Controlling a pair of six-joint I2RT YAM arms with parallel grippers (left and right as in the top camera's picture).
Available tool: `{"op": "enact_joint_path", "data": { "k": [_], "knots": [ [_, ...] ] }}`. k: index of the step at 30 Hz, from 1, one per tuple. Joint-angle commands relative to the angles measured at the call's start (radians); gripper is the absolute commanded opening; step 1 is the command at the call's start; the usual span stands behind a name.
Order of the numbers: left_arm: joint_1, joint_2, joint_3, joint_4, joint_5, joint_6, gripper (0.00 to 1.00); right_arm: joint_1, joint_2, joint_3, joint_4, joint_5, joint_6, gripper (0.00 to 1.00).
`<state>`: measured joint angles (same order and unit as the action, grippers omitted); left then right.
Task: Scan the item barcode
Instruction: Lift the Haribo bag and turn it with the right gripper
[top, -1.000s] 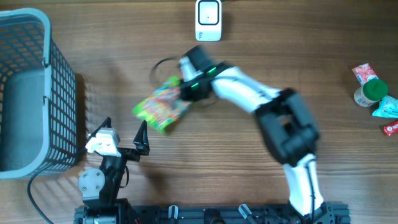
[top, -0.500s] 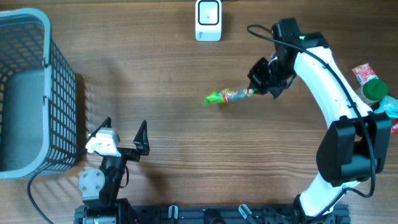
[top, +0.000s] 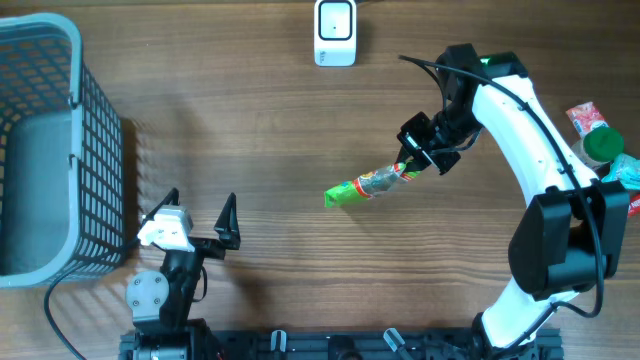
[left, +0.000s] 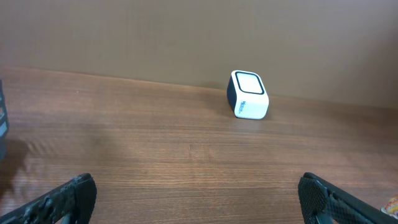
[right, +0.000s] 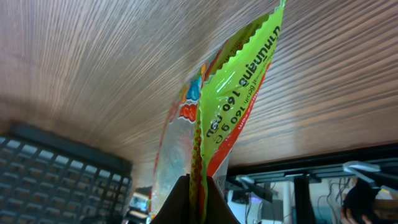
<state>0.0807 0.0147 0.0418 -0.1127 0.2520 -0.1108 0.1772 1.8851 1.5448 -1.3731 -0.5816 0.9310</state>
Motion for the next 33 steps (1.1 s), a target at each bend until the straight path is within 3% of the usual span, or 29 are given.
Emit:
{"op": "enact_joint_path", "data": {
  "k": [1,6,7,9,12,15,19,23,26,28,33],
  "knots": [
    [0.005,-0.002,-0.010,0.001,-0.009,0.001,1.00,0.005,0.009,-0.005,0.000,-0.075,0.128,0.04],
    [0.005,-0.002,-0.010,0.001,-0.010,0.001,1.00,0.005,0.009,-0.005,0.068,-0.106,0.362,0.06],
    [0.005,-0.002,-0.010,0.001,-0.010,0.001,1.00,0.005,0.009,-0.005,0.094,-0.106,0.383,0.30],
    [0.005,-0.002,-0.010,0.001,-0.010,0.001,1.00,0.005,0.009,-0.005,0.129,-0.105,0.385,0.61],
    [0.005,-0.002,-0.010,0.001,-0.010,0.001,1.00,0.003,0.009,-0.005,0.137,-0.097,0.418,0.89],
    [0.005,-0.002,-0.010,0.001,-0.010,0.001,1.00,-0.009,0.009,-0.005,0.217,-0.057,0.412,0.92],
    [0.005,-0.002,-0.010,0.001,-0.010,0.001,1.00,-0.032,0.009,-0.004,0.348,-0.063,0.086,0.95],
    [0.005,-0.002,-0.010,0.001,-0.010,0.001,1.00,-0.014,0.009,-0.004,0.308,0.051,-0.110,0.96],
    [0.005,-0.002,-0.010,0.001,-0.009,0.001,1.00,0.037,0.009,-0.032,0.231,0.270,-0.079,1.00],
    [0.005,-0.002,-0.010,0.001,-0.010,0.001,1.00,0.074,0.009,-0.099,0.249,0.263,-0.009,1.00],
    [0.005,-0.002,-0.010,0.001,-0.009,0.001,1.00,0.119,0.009,-0.320,0.631,0.180,0.239,1.00]
  ]
}}
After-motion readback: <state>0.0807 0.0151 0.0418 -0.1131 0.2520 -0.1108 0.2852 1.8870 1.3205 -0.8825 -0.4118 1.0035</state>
